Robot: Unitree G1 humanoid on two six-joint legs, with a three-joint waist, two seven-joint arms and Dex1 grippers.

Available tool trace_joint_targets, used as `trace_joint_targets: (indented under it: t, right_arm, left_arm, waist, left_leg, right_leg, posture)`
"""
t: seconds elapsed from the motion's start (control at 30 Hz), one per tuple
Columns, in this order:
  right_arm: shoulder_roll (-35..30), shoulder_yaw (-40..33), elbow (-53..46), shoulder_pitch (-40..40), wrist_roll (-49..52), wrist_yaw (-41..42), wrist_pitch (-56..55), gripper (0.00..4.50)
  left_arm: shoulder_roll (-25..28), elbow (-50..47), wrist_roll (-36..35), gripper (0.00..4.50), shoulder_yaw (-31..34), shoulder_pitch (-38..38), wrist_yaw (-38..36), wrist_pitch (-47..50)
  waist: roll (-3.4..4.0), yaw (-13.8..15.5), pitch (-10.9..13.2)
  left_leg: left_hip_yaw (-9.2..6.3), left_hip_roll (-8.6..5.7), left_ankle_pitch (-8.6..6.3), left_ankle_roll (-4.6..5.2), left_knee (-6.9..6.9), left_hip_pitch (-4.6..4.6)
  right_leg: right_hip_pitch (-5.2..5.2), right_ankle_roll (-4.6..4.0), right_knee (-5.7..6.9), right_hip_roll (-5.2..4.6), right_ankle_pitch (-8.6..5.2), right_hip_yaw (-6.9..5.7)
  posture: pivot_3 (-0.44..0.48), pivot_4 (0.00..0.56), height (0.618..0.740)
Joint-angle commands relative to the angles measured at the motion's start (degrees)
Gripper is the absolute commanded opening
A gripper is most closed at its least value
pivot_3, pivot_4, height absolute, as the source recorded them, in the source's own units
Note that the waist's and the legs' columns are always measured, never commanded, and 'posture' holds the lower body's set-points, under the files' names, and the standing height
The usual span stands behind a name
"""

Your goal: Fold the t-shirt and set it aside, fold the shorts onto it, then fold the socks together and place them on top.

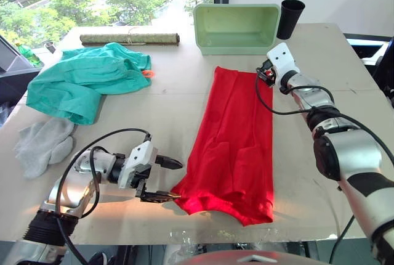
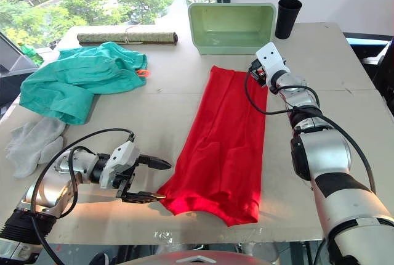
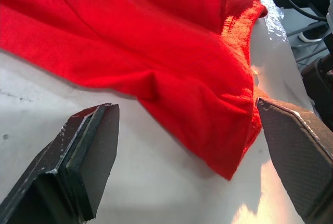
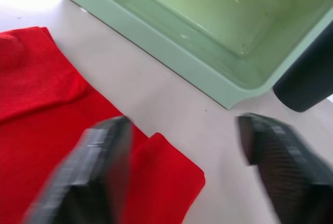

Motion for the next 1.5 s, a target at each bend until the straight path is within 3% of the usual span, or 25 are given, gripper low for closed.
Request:
trace_joint_targets:
  t: [0.03, 0.13, 0.27, 0.37, 0.5, 0.73, 0.93, 1.27, 1.5]
  right_arm:
    - [-1.0, -0.1, -1.4, -1.3, -0.4, -1.1, -2.6, 4.44]
    - [-2.8, -1.6, -2.5, -0.9, 1.5, 3.9, -4.8, 4.44]
    - [-6.3, -3.8, -7.3, 2.2, 7.0, 21.3, -7.4, 4.44]
    - [-10.3, -3.6, -22.9, 12.5, 15.1, 41.2, -4.9, 4.44]
    - [-16.9, -2.8, -49.7, 30.1, 22.9, 51.5, 5.4, 4.44]
    - [-28.1, -2.8, -77.4, 53.8, 28.2, 57.3, 15.0, 4.44]
    - [-35.5, -1.1, -89.3, 66.4, 28.4, 60.7, 16.1, 4.44]
    - [-36.3, 5.3, -98.3, 68.5, 27.7, 59.8, 18.0, 4.44]
    - [-37.0, 9.3, -99.7, 69.2, 25.3, 60.3, 15.0, 4.44]
  left_arm:
    - [-1.2, 1.3, -0.5, 4.50, 1.5, -2.4, 1.0, -1.5]
    - [-2.0, 4.3, -0.6, 4.50, 3.4, -4.2, 1.2, -5.0]
    - [-3.5, 10.9, 2.0, 4.50, 4.9, -9.1, 1.6, -15.1]
    - [-5.4, 14.8, 5.5, 4.50, 2.1, -13.4, -0.9, -24.9]
    - [-7.1, 18.0, 8.4, 4.50, -3.2, -18.5, -6.2, -31.5]
    - [-5.7, 24.9, 10.5, 4.50, -16.4, -26.3, -7.9, -49.2]
    - [-3.0, 28.5, 9.7, 4.50, -27.8, -31.6, -7.9, -60.5]
    - [2.5, 31.1, 2.0, 4.50, -38.8, -39.8, -7.9, -60.5]
    - [4.2, 29.7, 0.6, 4.50, -44.5, -40.1, -7.9, -62.8]
  waist:
    - [-0.01, 0.1, 0.0]
    - [-0.01, 0.2, 0.0]
    - [-0.01, 0.4, 0.0]
    - [-0.02, 1.0, 0.0]
    - [0.04, 2.0, 0.0]
    - [0.04, 2.0, 0.0]
    - [0.01, 1.9, 0.0]
    - [-0.23, 1.8, 0.2]
    - [-0.25, 2.7, 0.2]
  left_leg:
    - [0.00, 0.00, 0.00, 0.00, 0.00, -0.01]
    - [0.01, 0.00, 0.00, 0.00, 0.01, -0.01]
    - [0.03, 0.00, 0.00, 0.00, 0.01, -0.03]
    - [0.04, 0.01, 0.00, 0.00, 0.03, -0.07]
    - [0.02, 0.04, 0.00, 0.01, 0.06, -0.28]
    - [-0.02, 0.06, 0.00, 0.01, 0.07, -0.38]
    - [-0.09, 0.05, 0.00, 0.01, 0.07, -0.28]
    - [-0.24, 0.04, 0.00, 0.01, 0.05, 0.09]
    - [-0.26, 0.01, 0.00, 0.01, 0.22, -0.01]
  right_leg:
    - [0.00, 0.00, 0.00, 0.00, 0.00, 0.00]
    - [0.00, 0.00, -0.01, 0.00, 0.00, 0.00]
    - [0.00, 0.00, -0.05, 0.00, 0.00, -0.01]
    - [0.02, 0.01, -0.12, 0.02, 0.00, -0.02]
    - [0.04, 0.04, -0.43, 0.03, 0.01, -0.07]
    - [0.05, 0.07, -0.70, 0.08, 0.02, -0.11]
    - [0.11, 0.15, -0.66, 0.16, 0.05, -0.11]
    - [0.46, 0.39, -0.66, 0.27, -0.07, -0.09]
    - [0.46, 0.37, -0.71, 0.24, -0.07, -0.10]
  posture:
    - [0.000, 0.150, 0.735]
    - [0.000, 0.150, 0.735]
    - [0.000, 0.150, 0.735]
    - [0.000, 0.150, 0.735]
    - [0.000, 0.150, 0.735]
    - [0.000, 0.150, 0.735]
    - [0.000, 0.150, 0.735]
    - [0.000, 0.150, 0.735]
    - [0.000, 0.150, 0.735]
